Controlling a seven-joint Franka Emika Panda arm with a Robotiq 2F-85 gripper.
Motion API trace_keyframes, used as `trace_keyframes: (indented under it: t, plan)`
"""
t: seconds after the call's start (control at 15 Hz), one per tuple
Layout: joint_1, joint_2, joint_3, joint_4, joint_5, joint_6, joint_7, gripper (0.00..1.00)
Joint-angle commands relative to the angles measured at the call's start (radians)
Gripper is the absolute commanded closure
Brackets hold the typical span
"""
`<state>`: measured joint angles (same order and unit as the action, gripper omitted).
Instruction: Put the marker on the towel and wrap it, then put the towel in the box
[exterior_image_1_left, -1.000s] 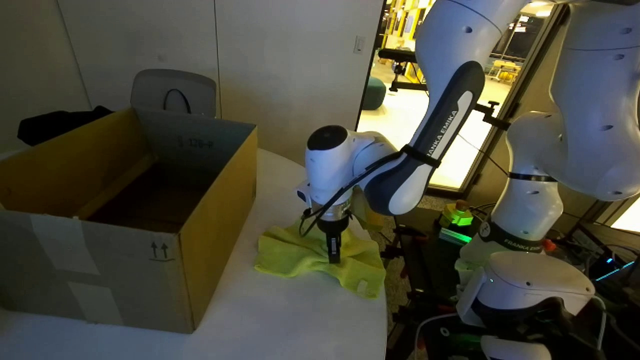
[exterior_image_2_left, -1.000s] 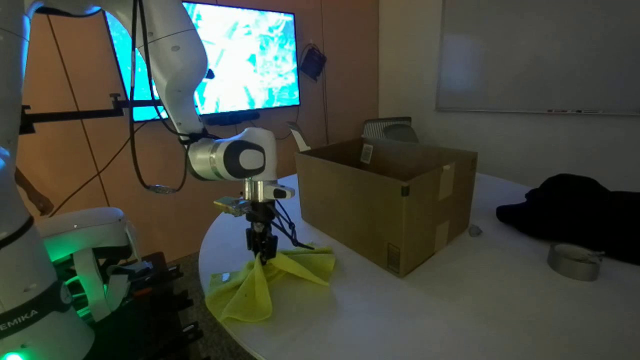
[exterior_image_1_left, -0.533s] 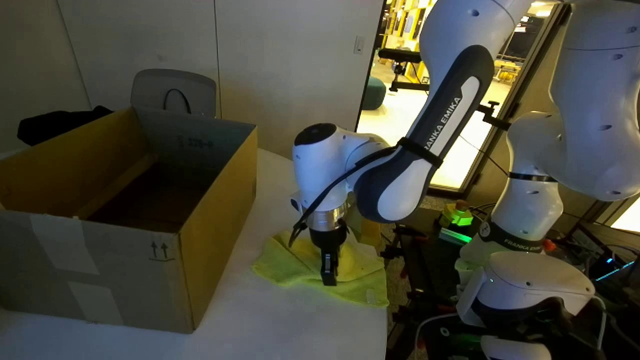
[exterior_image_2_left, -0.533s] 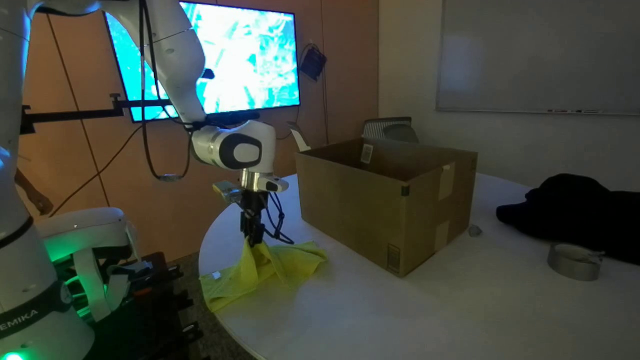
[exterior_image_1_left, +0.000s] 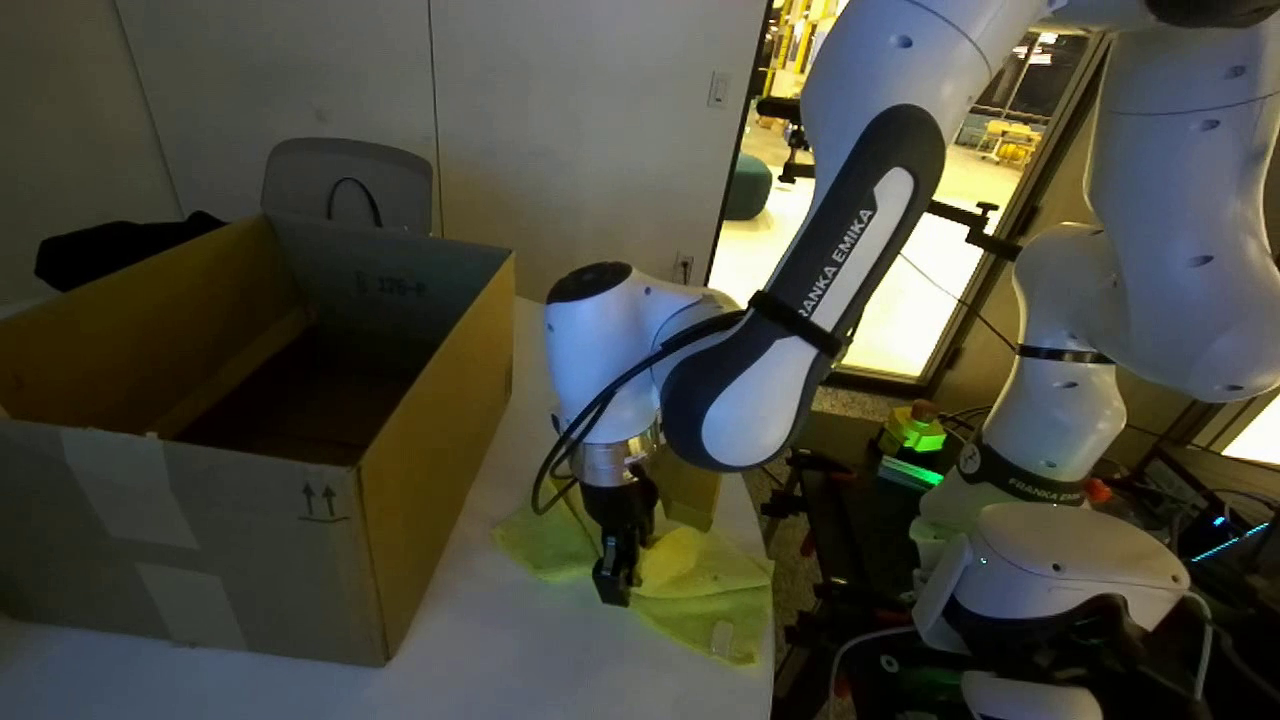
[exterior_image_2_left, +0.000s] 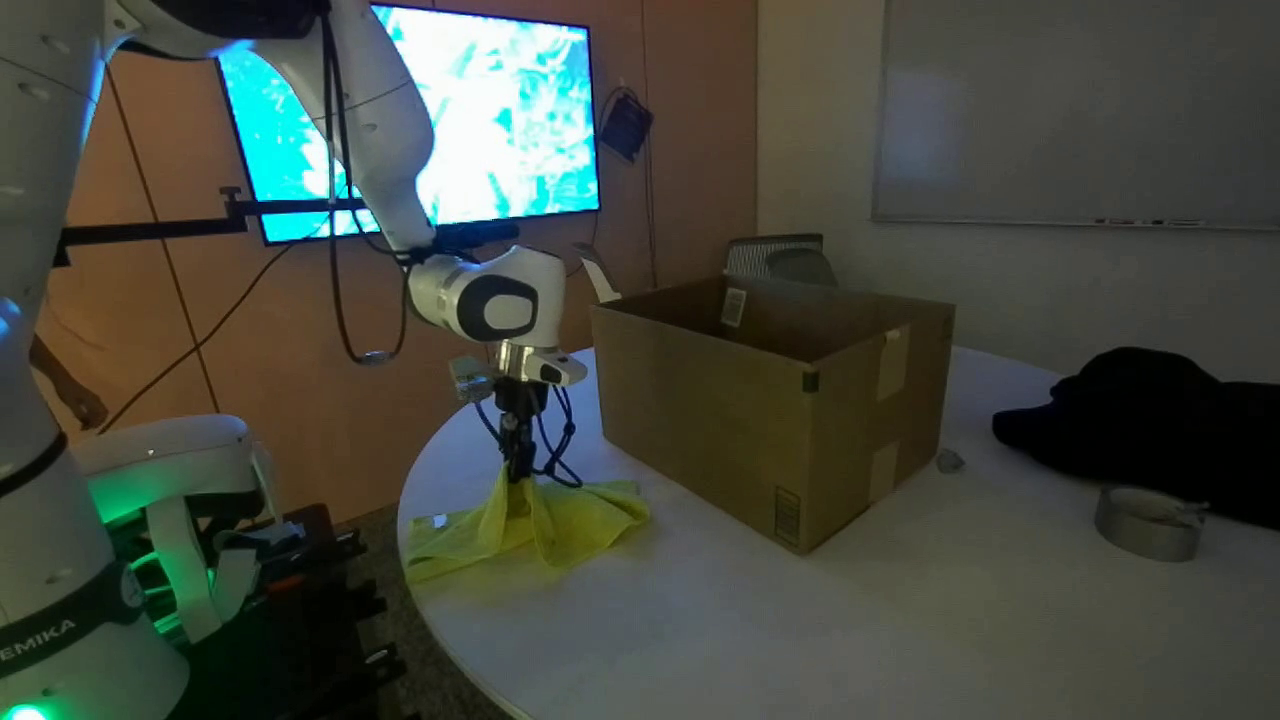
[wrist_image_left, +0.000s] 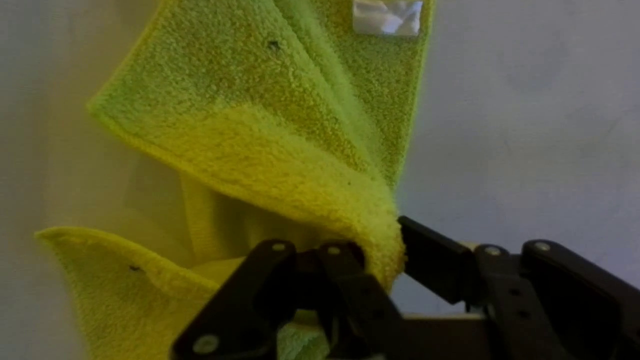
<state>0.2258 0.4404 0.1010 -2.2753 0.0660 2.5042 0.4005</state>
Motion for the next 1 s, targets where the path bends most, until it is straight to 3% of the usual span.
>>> trace_keyframes:
  t: [0.0, 0.2, 0.27, 0.4, 0.47, 0.73, 0.93]
  plan:
    - [0.028, 0.089, -0.001, 0.073, 0.036, 0.059, 0.052, 0.90]
    - [0.039, 0.116, 0.003, 0.083, 0.046, 0.122, 0.044, 0.88]
    - [0.037, 0.115, 0.009, 0.079, 0.051, 0.140, 0.026, 0.64]
    - [0.040, 0.105, 0.016, 0.063, 0.050, 0.179, 0.009, 0.61]
    - [0.035, 0.092, 0.025, 0.053, 0.054, 0.191, -0.005, 0.55]
    - [-0.002, 0.043, 0.092, 0.008, 0.083, 0.247, -0.105, 0.23]
    - [-0.089, -0.002, 0.207, -0.039, 0.165, 0.269, -0.277, 0.01]
